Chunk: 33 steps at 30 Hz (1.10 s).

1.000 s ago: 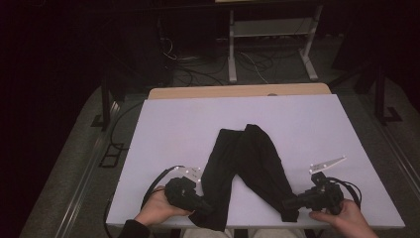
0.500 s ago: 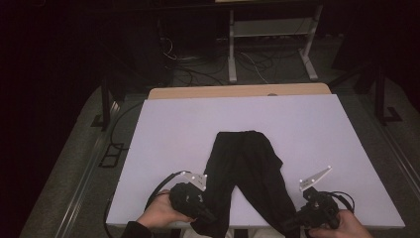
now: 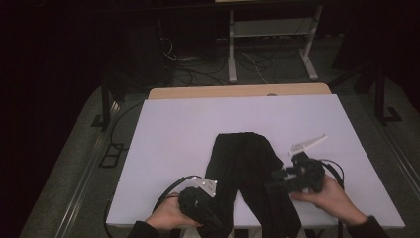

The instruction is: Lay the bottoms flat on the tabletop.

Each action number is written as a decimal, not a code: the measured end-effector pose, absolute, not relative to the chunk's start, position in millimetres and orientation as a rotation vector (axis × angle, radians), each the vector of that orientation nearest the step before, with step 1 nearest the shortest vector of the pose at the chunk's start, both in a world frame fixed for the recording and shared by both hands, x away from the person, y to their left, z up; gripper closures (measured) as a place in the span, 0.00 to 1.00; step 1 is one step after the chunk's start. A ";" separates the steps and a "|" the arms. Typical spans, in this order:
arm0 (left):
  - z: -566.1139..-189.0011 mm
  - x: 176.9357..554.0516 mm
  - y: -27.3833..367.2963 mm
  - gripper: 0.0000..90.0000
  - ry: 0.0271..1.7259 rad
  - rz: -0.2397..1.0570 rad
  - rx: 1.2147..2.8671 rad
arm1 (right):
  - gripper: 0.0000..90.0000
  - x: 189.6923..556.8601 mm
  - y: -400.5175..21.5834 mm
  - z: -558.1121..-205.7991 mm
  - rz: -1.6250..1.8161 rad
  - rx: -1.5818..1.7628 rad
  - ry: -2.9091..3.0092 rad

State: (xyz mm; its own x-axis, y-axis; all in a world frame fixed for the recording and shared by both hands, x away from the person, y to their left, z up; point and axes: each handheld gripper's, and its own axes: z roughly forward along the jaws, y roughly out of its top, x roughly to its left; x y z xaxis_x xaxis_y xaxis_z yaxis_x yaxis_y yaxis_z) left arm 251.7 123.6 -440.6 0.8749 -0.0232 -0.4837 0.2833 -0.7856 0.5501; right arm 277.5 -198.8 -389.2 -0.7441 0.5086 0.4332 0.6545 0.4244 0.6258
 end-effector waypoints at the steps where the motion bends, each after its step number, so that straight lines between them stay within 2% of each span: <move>1: -441.2 251.0 121.7 0.96 0.181 -0.631 2.402 | 0.33 284.8 -196.3 -386.0 -1.236 -1.058 -2.509; 6: -442.5 250.4 115.0 0.95 0.155 -0.632 2.414 | 0.30 336.0 -179.6 -375.0 -1.302 -1.211 -2.551; 9: -442.9 251.5 112.9 0.95 0.151 -0.637 2.412 | 0.23 358.0 -171.3 -374.5 -1.291 -1.268 -2.602; 12: -442.5 252.2 112.3 0.94 0.147 -0.636 2.413 | 0.23 376.1 -166.9 -377.4 -1.262 -1.323 -2.632; 15: -439.6 254.7 114.0 0.84 0.168 -0.613 2.398 | 0.25 390.6 -166.4 -385.0 -1.223 -1.394 -2.606; 19: -431.7 261.1 121.4 0.68 0.227 -0.568 2.346 | 0.36 400.8 -168.5 -398.7 -1.173 -1.428 -2.563; 21: -426.6 264.8 125.0 0.61 0.253 -0.533 2.330 | 0.55 401.7 -169.6 -402.1 -1.180 -1.405 -2.541; 24: -417.5 272.4 129.5 0.49 0.302 -0.467 2.288 | 0.90 401.5 -169.7 -402.8 -1.147 -1.379 -2.541; 26: -410.6 280.2 131.5 0.43 0.341 -0.412 2.261 | 0.95 400.3 -170.9 -399.9 -1.159 -1.374 -2.553; 33: -391.7 324.5 132.6 0.29 0.533 -0.187 2.144 | 0.96 399.0 -185.4 -383.2 -1.225 -1.394 -2.547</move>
